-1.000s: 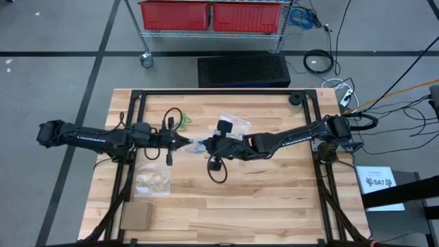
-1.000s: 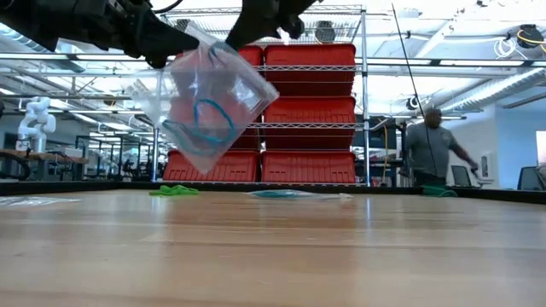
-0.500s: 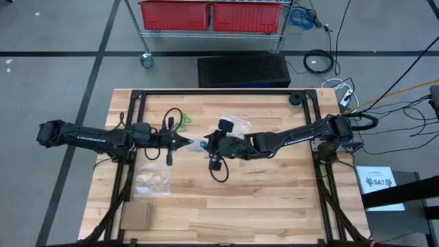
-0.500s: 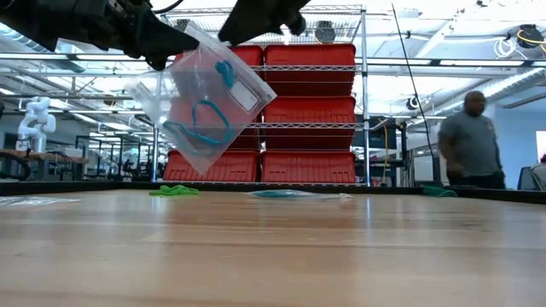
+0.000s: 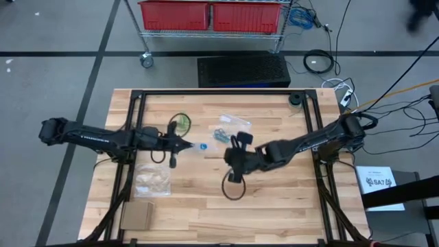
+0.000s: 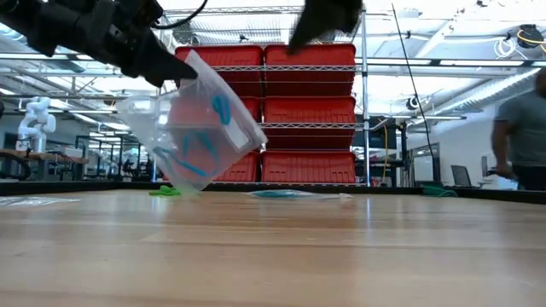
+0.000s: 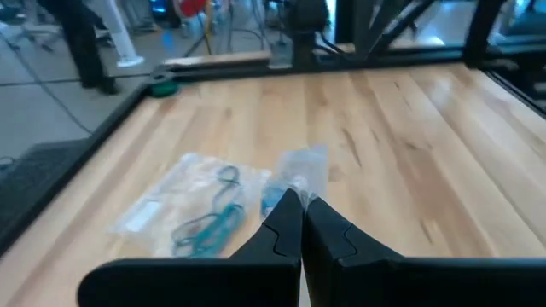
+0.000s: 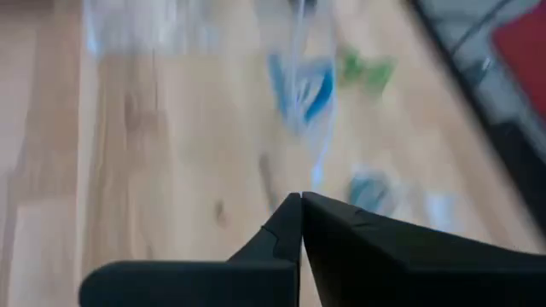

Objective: Sort rubber bands
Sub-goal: Put the blue rubber band into the open transparent zip lock bag

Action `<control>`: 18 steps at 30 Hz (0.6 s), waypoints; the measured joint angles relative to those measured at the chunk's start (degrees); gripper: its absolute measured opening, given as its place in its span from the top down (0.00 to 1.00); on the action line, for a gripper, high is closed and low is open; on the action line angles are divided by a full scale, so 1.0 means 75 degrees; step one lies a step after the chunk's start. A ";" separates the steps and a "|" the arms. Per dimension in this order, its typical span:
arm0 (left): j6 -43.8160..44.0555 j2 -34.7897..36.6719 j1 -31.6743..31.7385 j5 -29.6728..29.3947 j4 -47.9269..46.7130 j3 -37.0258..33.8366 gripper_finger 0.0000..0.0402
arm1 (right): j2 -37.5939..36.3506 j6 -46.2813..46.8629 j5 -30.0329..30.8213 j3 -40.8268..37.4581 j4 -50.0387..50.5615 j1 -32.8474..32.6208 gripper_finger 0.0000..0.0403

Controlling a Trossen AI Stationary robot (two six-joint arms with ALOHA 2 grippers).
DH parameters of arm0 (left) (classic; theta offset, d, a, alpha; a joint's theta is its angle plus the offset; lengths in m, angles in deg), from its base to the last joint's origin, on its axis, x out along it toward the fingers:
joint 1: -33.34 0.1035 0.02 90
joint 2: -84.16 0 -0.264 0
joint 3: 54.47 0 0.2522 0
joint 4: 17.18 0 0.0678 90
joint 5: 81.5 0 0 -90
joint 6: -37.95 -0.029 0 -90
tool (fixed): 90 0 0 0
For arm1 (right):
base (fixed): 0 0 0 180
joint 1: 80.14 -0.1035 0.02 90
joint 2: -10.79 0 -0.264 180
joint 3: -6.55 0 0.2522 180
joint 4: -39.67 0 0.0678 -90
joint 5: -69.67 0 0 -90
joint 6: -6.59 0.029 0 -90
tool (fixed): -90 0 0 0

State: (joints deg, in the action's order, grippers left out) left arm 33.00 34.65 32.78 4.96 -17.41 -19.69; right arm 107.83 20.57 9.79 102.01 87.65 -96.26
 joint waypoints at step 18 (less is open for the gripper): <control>0.0857 -0.2387 -0.2222 -0.0347 0.1340 0.0009 1.00 | 0.0017 0.3555 -0.0225 -0.3473 -0.4204 -0.1590 1.00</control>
State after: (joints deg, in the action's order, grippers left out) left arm 39.43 16.74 16.12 2.35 -7.36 -19.63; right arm 107.96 47.23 8.10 75.97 56.12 -108.18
